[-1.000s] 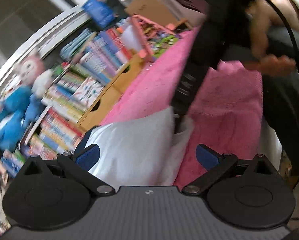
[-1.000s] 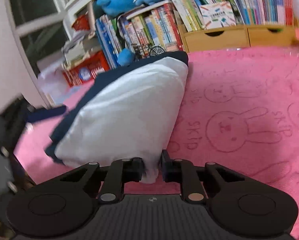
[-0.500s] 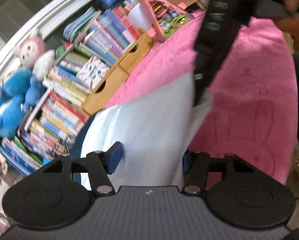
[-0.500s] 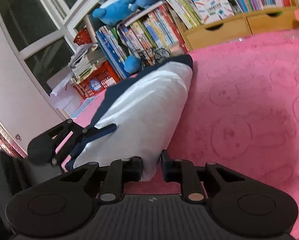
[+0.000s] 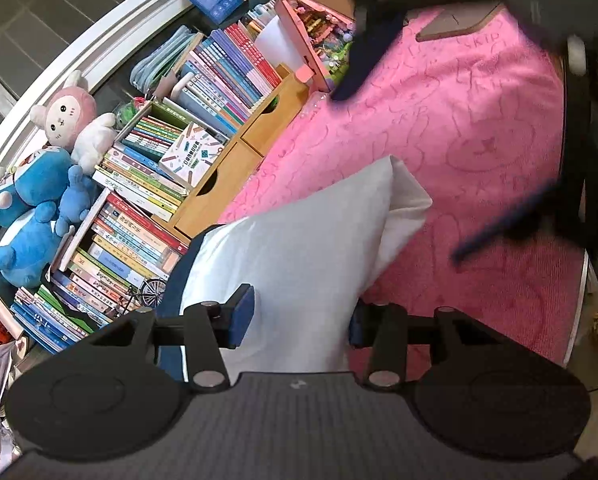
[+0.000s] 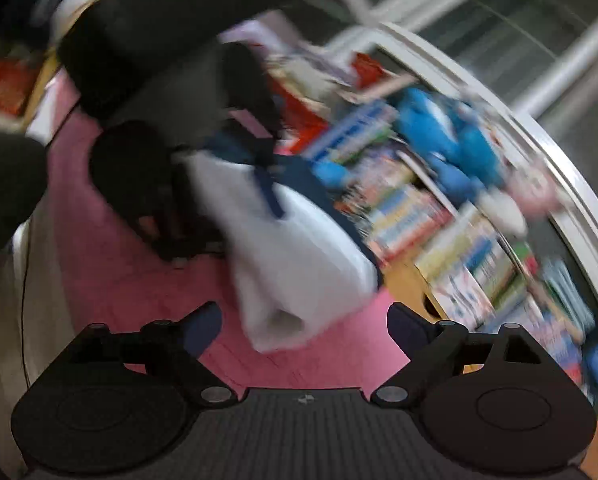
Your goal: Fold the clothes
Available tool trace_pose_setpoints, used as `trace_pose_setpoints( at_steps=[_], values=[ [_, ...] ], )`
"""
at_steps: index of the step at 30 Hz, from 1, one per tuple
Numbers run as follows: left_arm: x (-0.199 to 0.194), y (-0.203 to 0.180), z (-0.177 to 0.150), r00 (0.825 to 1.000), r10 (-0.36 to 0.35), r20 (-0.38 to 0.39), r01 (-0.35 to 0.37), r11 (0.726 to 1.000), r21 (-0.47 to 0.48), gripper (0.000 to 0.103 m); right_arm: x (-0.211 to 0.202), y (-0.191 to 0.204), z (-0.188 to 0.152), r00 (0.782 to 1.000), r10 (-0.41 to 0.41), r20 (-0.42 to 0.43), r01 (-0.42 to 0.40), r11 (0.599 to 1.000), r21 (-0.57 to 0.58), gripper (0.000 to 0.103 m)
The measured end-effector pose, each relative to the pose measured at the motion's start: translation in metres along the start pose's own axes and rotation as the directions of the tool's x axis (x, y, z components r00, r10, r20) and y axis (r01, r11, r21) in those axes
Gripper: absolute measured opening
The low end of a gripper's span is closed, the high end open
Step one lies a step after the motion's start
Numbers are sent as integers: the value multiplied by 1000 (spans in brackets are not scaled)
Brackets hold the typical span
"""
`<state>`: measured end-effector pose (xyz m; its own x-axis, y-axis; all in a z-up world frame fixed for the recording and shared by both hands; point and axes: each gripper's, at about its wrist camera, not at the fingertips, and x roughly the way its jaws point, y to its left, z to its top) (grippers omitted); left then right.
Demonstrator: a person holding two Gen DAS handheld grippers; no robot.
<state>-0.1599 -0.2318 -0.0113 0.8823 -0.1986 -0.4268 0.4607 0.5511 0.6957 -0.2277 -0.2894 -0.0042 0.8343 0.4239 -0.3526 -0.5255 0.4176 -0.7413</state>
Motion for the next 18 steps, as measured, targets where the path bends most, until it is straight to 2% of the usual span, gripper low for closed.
trace_pose_setpoints(
  at_steps=[3,5,7,9,14,18],
  values=[
    [2,10,-15,998,-29,-49,27,999,-40,44,27,18,8,1000,3,-11,-4,995,-99,68],
    [3,17,-25,995,-49,-82,43,997,-68,44,40,28,10,999,-44,3,44,980,-195,60],
    [5,24,-35,991,-70,-113,59,994,-95,40,52,37,13,996,-91,20,93,954,-284,29],
    [6,31,-46,985,-92,-144,74,990,-124,35,59,38,13,996,-86,17,87,948,-306,26],
    [10,49,-71,965,-149,-217,106,975,-196,37,59,40,6,998,-56,-8,50,949,-312,23],
    [-6,78,-81,945,-190,-264,95,938,-333,37,58,42,6,999,-50,0,48,951,-307,23]
  ],
)
